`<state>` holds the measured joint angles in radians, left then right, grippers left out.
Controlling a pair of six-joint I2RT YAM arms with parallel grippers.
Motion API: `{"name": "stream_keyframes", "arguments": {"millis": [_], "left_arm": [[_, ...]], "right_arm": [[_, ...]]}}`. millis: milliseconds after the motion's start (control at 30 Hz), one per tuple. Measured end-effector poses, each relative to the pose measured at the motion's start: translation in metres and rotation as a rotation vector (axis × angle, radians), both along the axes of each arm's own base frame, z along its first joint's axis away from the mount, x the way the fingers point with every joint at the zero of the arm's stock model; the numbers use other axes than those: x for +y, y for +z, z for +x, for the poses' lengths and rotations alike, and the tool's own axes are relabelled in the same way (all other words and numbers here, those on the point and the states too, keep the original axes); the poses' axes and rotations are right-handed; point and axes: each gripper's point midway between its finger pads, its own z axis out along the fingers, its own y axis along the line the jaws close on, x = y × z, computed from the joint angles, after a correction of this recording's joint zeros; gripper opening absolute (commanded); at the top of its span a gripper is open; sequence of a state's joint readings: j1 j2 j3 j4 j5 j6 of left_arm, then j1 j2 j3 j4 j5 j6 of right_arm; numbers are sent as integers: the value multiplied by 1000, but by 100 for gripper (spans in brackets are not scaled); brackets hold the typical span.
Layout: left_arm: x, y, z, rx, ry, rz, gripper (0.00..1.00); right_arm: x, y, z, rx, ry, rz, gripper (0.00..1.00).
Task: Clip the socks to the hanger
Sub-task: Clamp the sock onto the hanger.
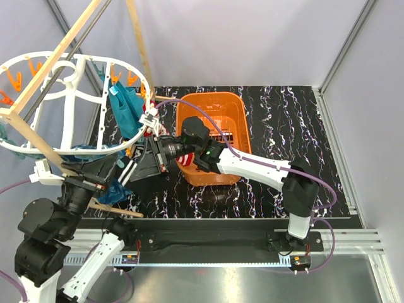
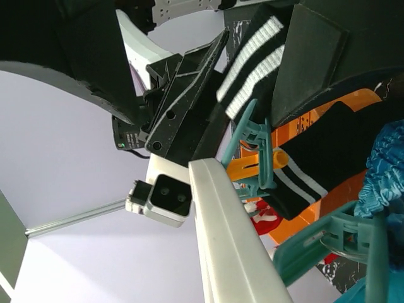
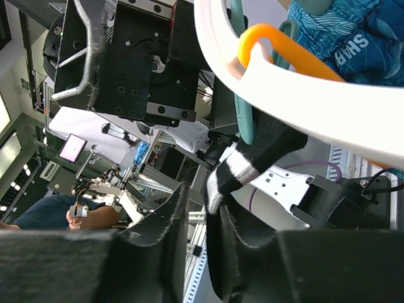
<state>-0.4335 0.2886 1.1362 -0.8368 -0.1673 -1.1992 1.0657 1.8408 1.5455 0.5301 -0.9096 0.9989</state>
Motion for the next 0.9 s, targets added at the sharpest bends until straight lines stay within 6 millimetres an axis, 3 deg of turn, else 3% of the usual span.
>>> {"name": "stream_keyframes", "arguments": {"millis": [100, 267, 433, 533, 567, 633, 767, 900], "left_arm": [[3, 2, -6, -24, 0, 8, 91], [9, 6, -20, -86, -7, 34, 93], [14, 13, -35, -151, -16, 94, 93], [15, 20, -46, -193, -34, 137, 94], [15, 23, -50, -209, -46, 151, 94], [10, 27, -57, -240, -84, 179, 94], [-16, 30, -60, -262, -223, 227, 94], [-42, 26, -43, -241, -282, 289, 96]], "right_arm": [[2, -9, 3, -5, -17, -34, 47], [3, -42, 16, -26, -113, -176, 60], [-19, -71, 31, -86, -270, -368, 78], [-42, -77, 38, -142, -369, -456, 86], [-52, -76, 41, -163, -410, -480, 95], [-77, -77, 49, -203, -511, -537, 100], [-133, -82, 64, -268, -726, -636, 100], [-190, -99, 77, -294, -927, -743, 100]]}}
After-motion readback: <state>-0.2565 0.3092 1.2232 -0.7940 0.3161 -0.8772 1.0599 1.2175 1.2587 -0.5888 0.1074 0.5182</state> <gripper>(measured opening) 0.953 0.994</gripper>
